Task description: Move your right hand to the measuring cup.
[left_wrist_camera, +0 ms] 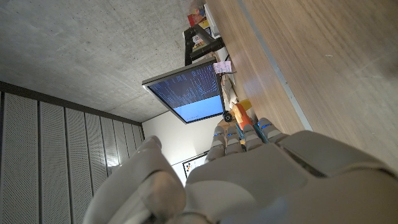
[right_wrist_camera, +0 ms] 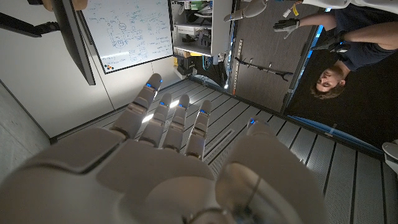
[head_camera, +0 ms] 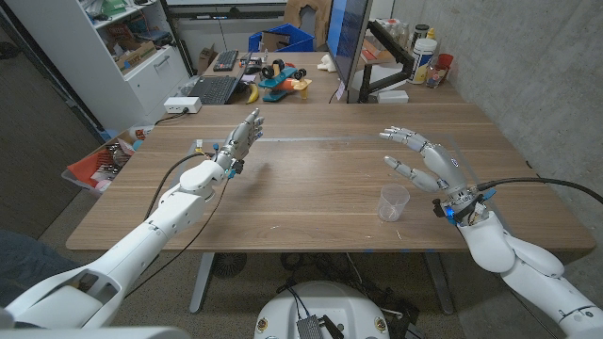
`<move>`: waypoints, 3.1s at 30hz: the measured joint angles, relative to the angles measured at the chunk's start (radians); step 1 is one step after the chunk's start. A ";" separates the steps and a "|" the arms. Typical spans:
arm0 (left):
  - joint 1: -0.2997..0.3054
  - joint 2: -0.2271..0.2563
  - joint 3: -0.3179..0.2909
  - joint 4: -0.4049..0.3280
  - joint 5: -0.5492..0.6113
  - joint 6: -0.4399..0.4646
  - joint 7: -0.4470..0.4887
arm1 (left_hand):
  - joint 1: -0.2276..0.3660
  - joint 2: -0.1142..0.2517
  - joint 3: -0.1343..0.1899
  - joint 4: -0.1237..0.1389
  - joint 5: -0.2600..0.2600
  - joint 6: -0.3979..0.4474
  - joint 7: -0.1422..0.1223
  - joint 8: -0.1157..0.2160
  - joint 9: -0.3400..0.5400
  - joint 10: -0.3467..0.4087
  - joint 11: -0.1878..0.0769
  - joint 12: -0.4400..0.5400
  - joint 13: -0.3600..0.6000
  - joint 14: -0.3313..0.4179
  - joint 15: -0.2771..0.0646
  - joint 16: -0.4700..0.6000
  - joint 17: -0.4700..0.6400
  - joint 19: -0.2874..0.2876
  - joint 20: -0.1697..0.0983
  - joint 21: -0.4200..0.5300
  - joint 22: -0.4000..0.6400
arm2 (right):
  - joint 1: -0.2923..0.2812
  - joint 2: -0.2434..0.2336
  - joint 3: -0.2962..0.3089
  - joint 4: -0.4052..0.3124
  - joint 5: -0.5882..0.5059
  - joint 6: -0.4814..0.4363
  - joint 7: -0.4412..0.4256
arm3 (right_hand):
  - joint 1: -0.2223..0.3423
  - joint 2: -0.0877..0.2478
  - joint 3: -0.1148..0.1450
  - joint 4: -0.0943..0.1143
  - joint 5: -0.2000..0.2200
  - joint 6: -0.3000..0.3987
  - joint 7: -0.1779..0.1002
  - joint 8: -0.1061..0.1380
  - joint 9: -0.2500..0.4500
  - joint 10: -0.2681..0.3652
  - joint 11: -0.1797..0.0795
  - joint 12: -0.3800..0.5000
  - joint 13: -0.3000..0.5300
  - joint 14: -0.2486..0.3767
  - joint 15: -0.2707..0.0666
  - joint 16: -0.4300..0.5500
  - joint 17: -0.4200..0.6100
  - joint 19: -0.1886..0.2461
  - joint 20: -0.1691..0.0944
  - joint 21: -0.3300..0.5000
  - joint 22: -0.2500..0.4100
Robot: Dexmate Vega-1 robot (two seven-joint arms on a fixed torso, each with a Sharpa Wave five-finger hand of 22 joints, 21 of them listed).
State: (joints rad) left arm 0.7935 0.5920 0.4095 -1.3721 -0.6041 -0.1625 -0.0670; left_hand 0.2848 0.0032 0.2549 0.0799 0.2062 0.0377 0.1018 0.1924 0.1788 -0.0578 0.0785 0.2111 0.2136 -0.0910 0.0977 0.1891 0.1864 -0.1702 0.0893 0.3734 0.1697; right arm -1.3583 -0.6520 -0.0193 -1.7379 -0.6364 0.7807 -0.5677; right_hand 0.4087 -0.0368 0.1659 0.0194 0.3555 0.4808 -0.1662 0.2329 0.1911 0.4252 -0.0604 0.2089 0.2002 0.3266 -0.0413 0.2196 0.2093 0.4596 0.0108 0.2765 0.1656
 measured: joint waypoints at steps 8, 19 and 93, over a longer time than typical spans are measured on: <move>-0.002 -0.004 0.000 0.003 0.000 -0.003 -0.002 | 0.000 0.000 0.000 0.000 0.000 0.000 0.000 0.000 0.000 0.000 0.000 0.000 -0.005 0.000 0.000 0.000 0.000 0.000 0.000 -0.004 0.000 | -0.008 -0.032 -0.009 -0.018 -0.020 -0.043 -0.017 | 0.000 0.000 0.000 0.000 0.005 0.000 0.000 -0.004 0.000 -0.004 -0.004 0.000 0.000 -0.003 -0.002 0.000 0.000 -0.007 0.007 -0.008 0.000; -0.006 -0.009 0.003 0.010 0.000 -0.006 -0.003 | 0.000 0.000 -0.004 -0.004 0.000 0.004 -0.004 0.000 0.000 0.000 0.000 0.000 -0.005 0.000 0.000 0.000 0.000 0.000 0.000 -0.008 0.000 | -0.015 -0.083 -0.031 -0.039 -0.040 -0.103 -0.041 | 0.000 0.000 0.000 0.000 0.008 -0.004 -0.004 -0.011 0.000 -0.015 -0.003 -0.006 0.000 -0.011 0.000 -0.007 0.000 -0.007 0.007 -0.018 0.000; -0.020 -0.008 0.014 -0.017 0.015 0.020 0.010 | -0.004 0.004 -0.010 -0.010 0.005 0.012 -0.002 0.000 0.000 0.000 0.000 0.000 -0.009 0.000 0.000 0.000 0.000 0.000 0.019 -0.043 0.005 | -0.061 -0.317 -0.146 -0.126 -0.111 -0.369 -0.120 | -0.016 0.016 0.000 0.000 0.026 -0.009 -0.016 -0.023 0.000 -0.029 -0.007 -0.012 0.000 0.013 -0.002 0.000 -0.005 -0.025 0.025 -0.070 0.000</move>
State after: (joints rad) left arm 0.7739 0.5841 0.4234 -1.3888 -0.5888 -0.1427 -0.0566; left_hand 0.2808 0.0071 0.2452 0.0703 0.2109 0.0502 0.0998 0.1924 0.1787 -0.0581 0.0782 0.2111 0.2046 -0.0911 0.0977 0.1891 0.1865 -0.1698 0.1081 0.3300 0.1748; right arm -1.4189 -0.9688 -0.1657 -1.8636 -0.7476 0.4117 -0.6876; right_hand 0.3926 -0.0206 0.1659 0.0195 0.3818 0.4720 -0.1826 0.2100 0.1912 0.3960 -0.0678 0.1973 0.2004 0.3391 -0.0431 0.2196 0.2045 0.4348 0.0358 0.2068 0.1653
